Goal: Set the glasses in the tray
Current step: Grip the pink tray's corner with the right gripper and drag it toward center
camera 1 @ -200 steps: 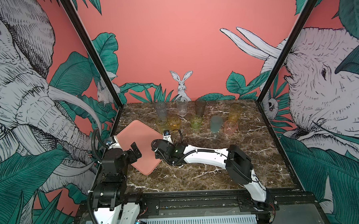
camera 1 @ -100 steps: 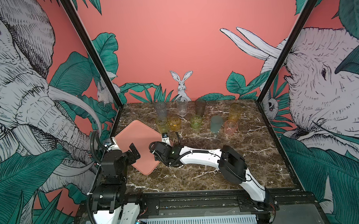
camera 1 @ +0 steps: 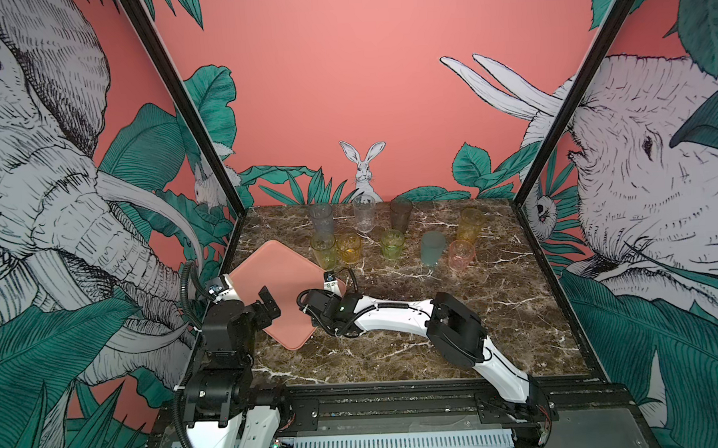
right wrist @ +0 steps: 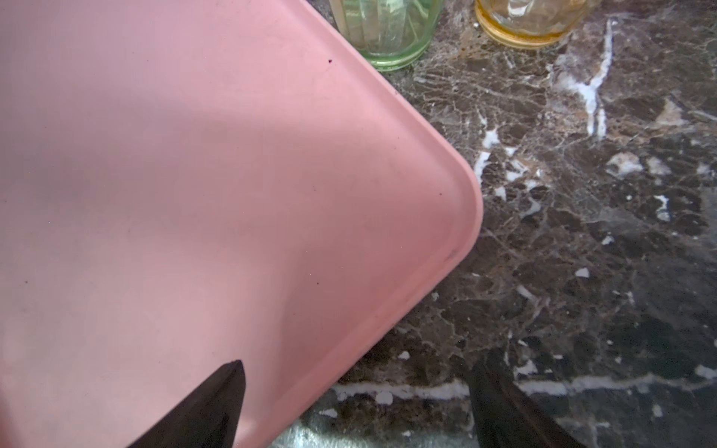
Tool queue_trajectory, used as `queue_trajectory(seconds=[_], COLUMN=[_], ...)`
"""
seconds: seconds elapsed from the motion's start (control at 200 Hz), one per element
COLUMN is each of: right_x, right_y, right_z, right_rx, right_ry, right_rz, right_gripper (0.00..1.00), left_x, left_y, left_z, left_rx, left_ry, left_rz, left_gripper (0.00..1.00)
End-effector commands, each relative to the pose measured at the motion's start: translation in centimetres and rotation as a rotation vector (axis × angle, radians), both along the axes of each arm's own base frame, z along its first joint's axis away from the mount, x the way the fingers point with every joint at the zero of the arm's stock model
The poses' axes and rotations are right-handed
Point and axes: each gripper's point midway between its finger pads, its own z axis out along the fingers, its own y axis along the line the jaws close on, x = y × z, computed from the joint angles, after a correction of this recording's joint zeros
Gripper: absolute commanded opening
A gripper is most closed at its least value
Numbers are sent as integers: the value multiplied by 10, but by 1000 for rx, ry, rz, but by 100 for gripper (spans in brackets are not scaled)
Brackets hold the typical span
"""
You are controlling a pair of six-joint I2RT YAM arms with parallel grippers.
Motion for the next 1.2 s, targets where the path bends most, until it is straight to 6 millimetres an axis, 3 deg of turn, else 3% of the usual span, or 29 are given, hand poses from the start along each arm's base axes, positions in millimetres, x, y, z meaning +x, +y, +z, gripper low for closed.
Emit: queue_trajectory(seconds=[0.0, 0.39, 0.515, 0.775, 0.98, 1.195], right_x=[-2, -8, -11, -12, -12, -10], right_y=[3, 1, -1, -6, -16, -36], right_z=[-7, -26, -33, -32, -31, -33], right_rx=[-2, -32, -38, -40, -14, -21], right_ry=[5, 41, 53, 42, 32, 42], right_rz=[-25, -1, 15, 29, 31, 15], right_gripper=[92, 86, 80, 71, 54, 43], left_x=[-1, -2, -2, -1, -1, 0], left_y=[1, 3, 4, 4, 4, 3], left_z=[-5, -6, -8, -5, -3, -2], left_rx=[-2, 10, 13, 17, 16, 13], left_ry=[4, 10, 11, 4, 0, -4], left_rz=[11, 16, 21, 20, 20, 14], left_gripper=[99, 100, 100, 100, 100, 100])
